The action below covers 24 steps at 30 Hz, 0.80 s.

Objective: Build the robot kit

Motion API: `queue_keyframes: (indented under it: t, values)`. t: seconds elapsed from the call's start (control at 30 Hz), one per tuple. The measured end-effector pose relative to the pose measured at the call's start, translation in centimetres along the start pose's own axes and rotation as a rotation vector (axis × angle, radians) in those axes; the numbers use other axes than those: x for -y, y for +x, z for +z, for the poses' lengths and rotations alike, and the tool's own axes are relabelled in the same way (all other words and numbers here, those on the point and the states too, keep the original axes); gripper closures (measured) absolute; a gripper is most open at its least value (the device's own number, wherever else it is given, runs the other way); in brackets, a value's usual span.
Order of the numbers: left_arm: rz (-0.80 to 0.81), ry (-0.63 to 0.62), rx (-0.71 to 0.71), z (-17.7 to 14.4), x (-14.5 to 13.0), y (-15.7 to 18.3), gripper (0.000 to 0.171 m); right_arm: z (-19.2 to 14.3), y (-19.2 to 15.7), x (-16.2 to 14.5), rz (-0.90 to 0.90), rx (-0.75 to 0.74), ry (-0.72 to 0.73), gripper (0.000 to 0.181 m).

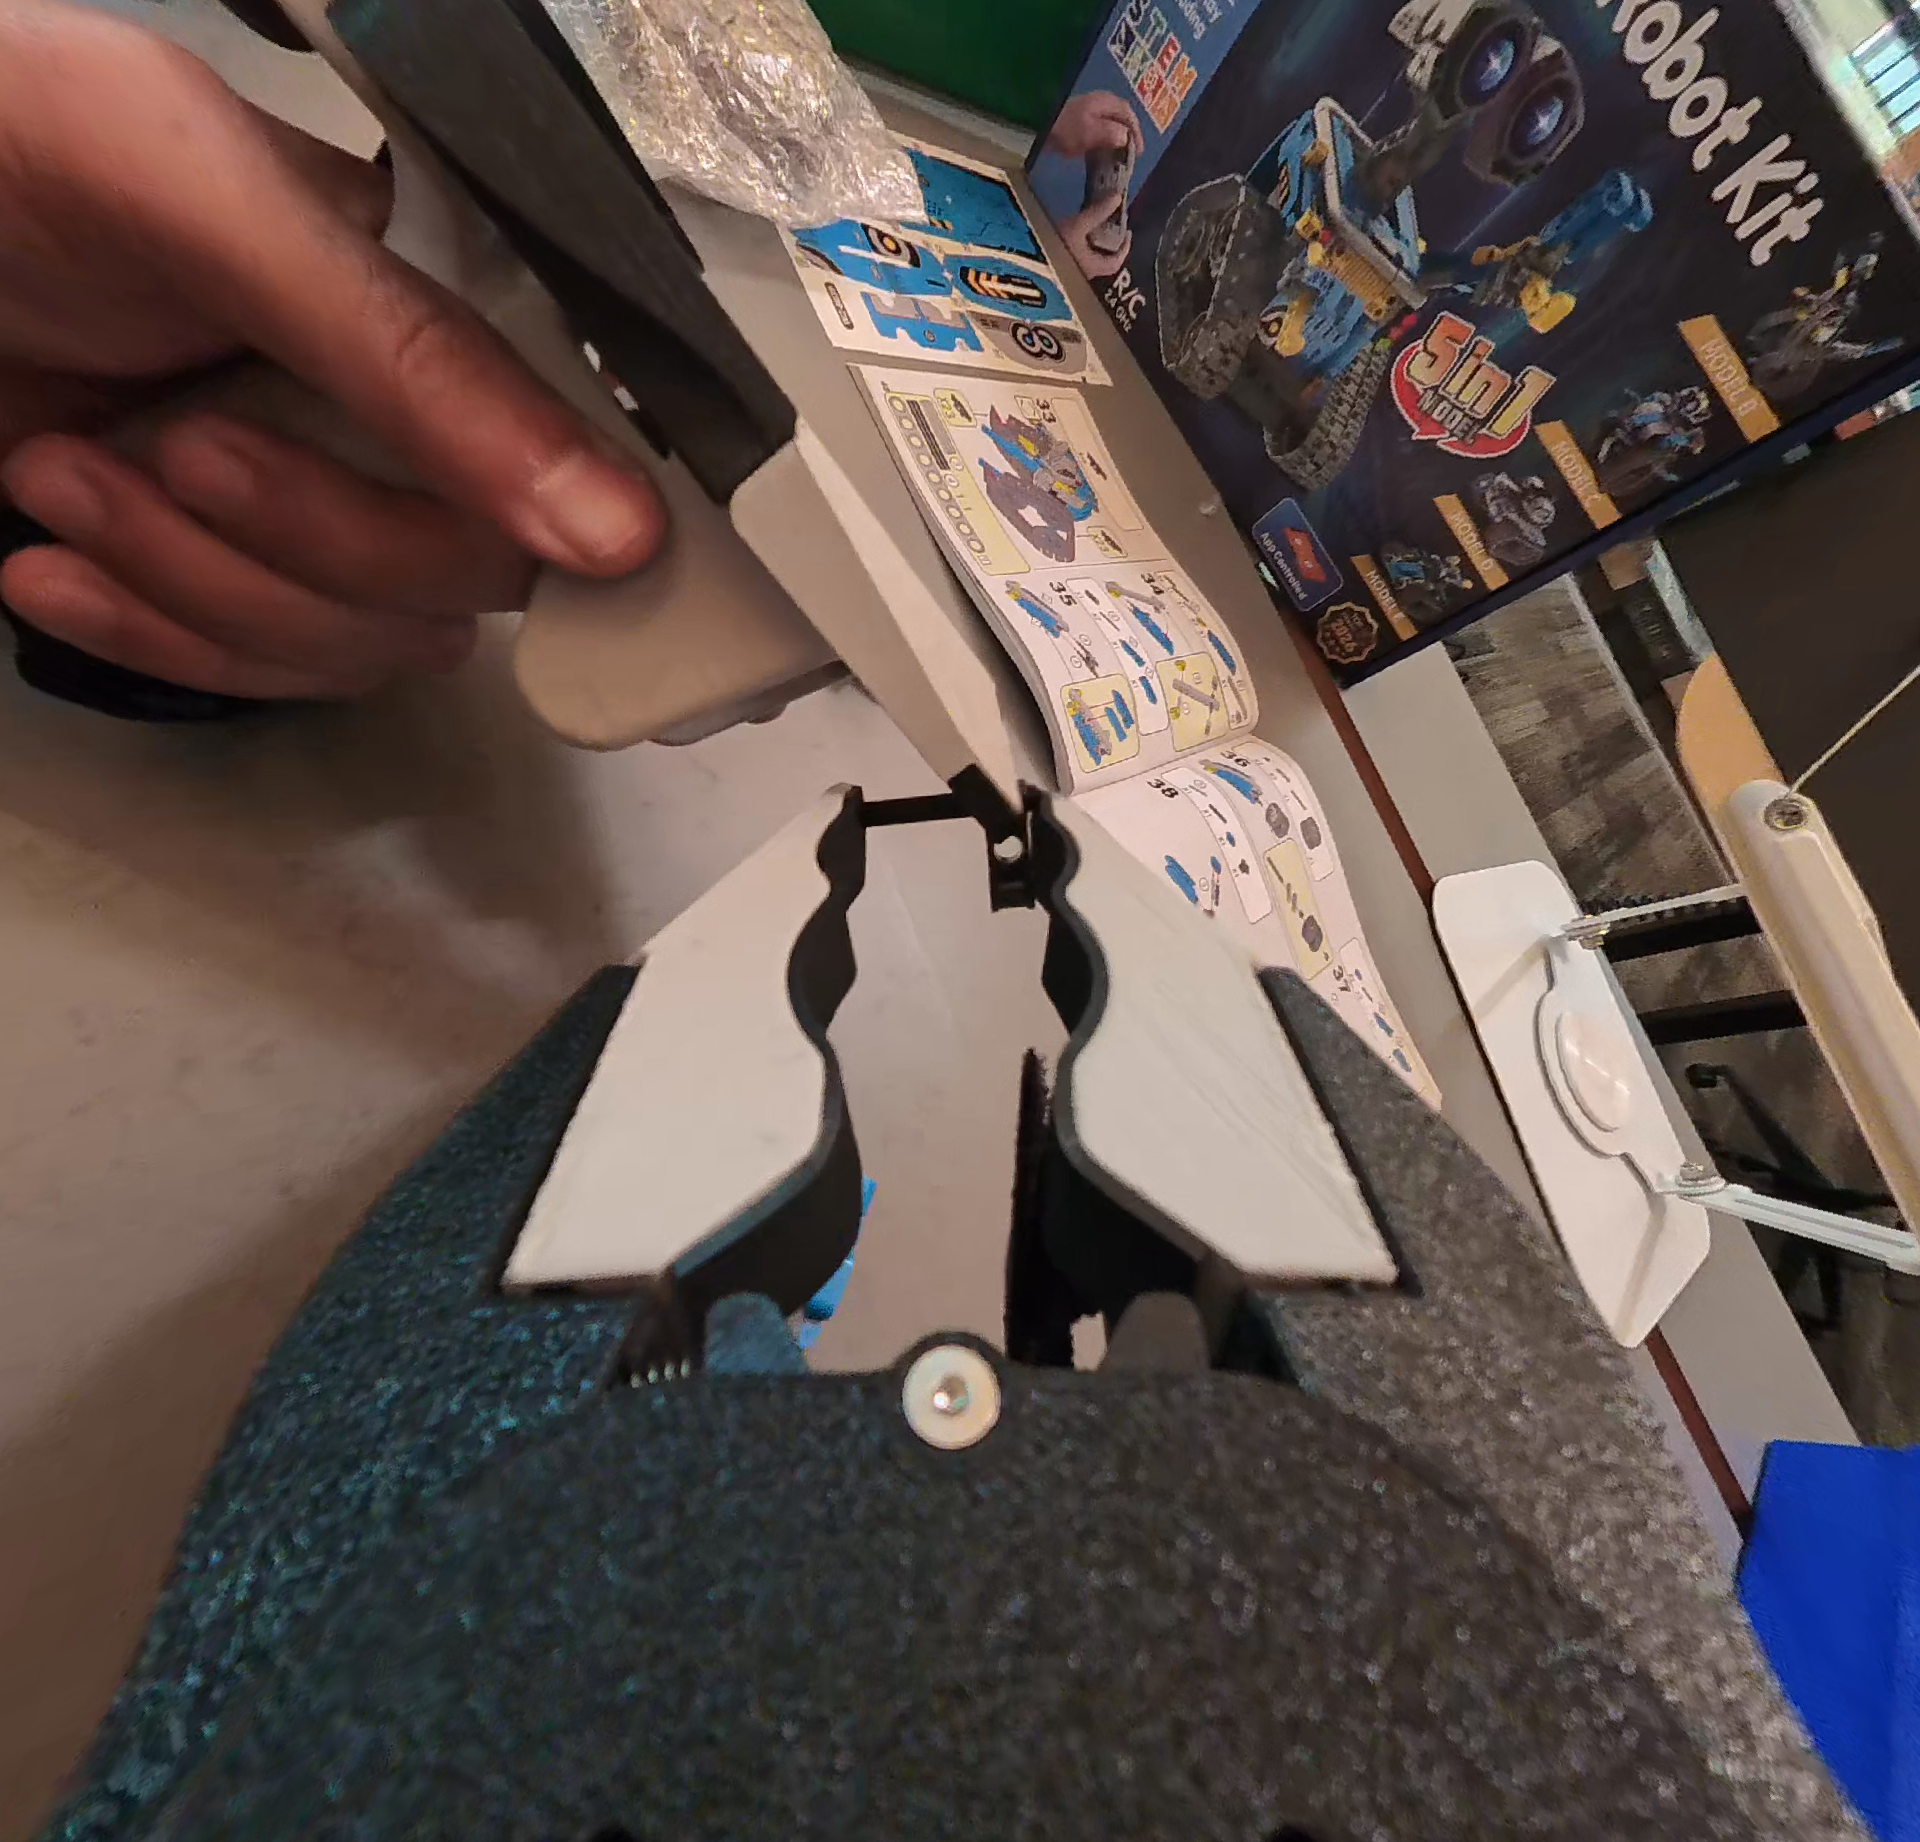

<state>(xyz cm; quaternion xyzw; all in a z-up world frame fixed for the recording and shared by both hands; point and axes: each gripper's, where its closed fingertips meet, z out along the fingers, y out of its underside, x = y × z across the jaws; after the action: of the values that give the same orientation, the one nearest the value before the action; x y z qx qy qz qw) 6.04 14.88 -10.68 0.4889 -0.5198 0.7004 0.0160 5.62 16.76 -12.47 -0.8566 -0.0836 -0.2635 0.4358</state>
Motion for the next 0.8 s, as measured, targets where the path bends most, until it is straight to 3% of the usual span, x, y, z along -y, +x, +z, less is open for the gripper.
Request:
queue_keyframes:
  t: [0.53,0.6,0.8]
  values:
    - [0.088,-0.016,0.04,0.0,-0.1,0.1,0.167,-0.2,0.0,0.0,-0.007,-0.008,0.023,0.148]
    - [0.111,-0.034,0.069,0.1,-0.5,-0.3,0.166,0.1,0.1,-0.4,-0.044,-0.029,-0.011,0.142]
    - [0.129,-0.05,0.093,0.1,-0.7,-0.6,0.166,0.3,-0.3,-1.3,-0.044,0.007,-0.064,0.151]
